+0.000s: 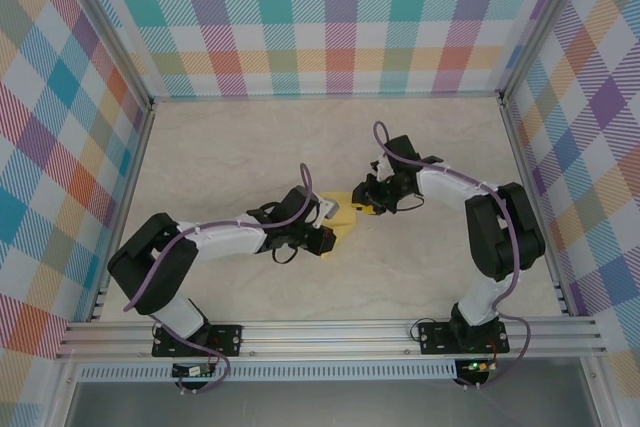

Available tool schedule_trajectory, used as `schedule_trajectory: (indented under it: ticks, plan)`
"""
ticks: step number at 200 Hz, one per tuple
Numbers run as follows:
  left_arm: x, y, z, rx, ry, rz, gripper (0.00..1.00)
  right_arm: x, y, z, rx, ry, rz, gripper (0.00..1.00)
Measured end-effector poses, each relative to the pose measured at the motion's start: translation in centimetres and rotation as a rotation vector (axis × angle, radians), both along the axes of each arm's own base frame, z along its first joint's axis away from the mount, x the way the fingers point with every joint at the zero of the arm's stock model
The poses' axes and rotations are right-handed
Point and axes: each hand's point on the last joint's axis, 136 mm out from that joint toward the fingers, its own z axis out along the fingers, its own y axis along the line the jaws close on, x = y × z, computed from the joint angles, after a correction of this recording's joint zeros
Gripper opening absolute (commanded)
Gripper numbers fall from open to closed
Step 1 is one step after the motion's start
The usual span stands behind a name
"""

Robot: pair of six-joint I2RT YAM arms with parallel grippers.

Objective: Fold a paper plane with a square sheet of paper (pick it up from the middle)
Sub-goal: Third fold the triangle at the center of the table.

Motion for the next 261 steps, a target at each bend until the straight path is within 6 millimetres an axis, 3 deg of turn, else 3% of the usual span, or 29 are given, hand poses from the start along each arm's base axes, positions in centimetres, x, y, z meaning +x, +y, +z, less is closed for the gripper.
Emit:
schedule_trajectory:
  ticks: [104,158,261]
  plan:
    - [0.4,0.7,-1.2,0.003,0.059,0.021,0.0,2.8,3.1,-3.4,-0.04,0.039,0.074,0.18]
    - [0.6,1.0,-1.5,0.008,0.068,0.032,0.0,2.3,2.4,-5.9,-0.103,0.082,0.076,0.17]
    - [2.0,1.8,-2.1,0.059,0.107,0.073,0.0,2.3,2.2,-6.1,-0.147,0.046,0.11,0.16]
